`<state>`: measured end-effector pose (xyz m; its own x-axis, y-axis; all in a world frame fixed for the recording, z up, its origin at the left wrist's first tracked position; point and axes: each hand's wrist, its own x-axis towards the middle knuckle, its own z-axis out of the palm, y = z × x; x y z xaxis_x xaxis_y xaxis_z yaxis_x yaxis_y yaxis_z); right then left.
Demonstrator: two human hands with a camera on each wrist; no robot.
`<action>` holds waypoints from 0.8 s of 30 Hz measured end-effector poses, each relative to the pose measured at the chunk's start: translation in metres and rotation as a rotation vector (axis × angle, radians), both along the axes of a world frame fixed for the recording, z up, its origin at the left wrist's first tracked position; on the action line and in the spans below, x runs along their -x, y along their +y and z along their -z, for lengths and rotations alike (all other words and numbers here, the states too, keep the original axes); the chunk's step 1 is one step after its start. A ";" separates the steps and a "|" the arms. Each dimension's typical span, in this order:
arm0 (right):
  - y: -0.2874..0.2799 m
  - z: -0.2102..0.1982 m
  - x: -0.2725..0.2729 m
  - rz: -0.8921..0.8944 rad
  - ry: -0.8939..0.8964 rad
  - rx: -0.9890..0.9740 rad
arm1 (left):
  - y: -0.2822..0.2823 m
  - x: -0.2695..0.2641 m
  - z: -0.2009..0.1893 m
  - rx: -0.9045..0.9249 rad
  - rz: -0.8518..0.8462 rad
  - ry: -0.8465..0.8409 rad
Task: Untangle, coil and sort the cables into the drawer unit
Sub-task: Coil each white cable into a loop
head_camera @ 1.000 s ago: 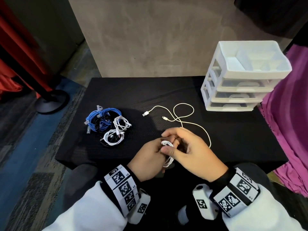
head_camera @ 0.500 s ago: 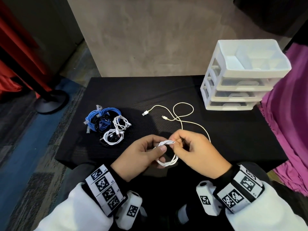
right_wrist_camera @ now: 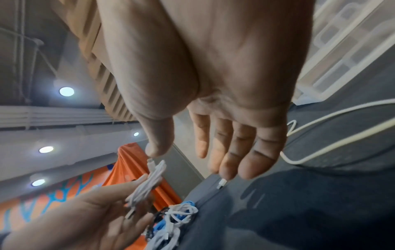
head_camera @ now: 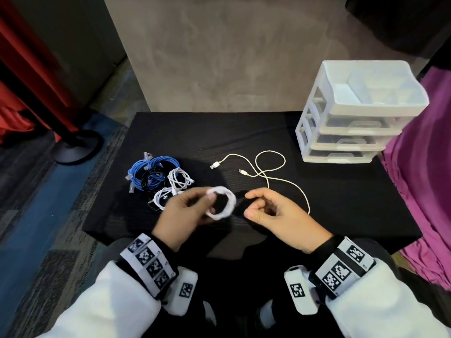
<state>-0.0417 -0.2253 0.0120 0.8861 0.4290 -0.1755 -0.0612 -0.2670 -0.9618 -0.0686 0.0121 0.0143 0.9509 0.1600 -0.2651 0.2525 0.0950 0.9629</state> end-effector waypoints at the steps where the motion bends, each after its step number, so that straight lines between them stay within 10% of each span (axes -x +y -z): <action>1: -0.003 0.007 -0.004 0.032 -0.014 0.055 | 0.012 -0.007 0.003 0.011 -0.091 0.009; 8: -0.031 0.052 -0.027 0.145 -0.251 0.691 | 0.100 -0.046 0.022 -0.511 -0.372 0.015; 19: -0.036 0.048 -0.021 0.152 -0.253 0.651 | 0.085 -0.036 0.020 -0.734 -0.417 -0.087; 24: -0.035 0.026 -0.015 0.069 -0.230 0.607 | 0.024 -0.025 0.016 -0.619 -0.189 -0.197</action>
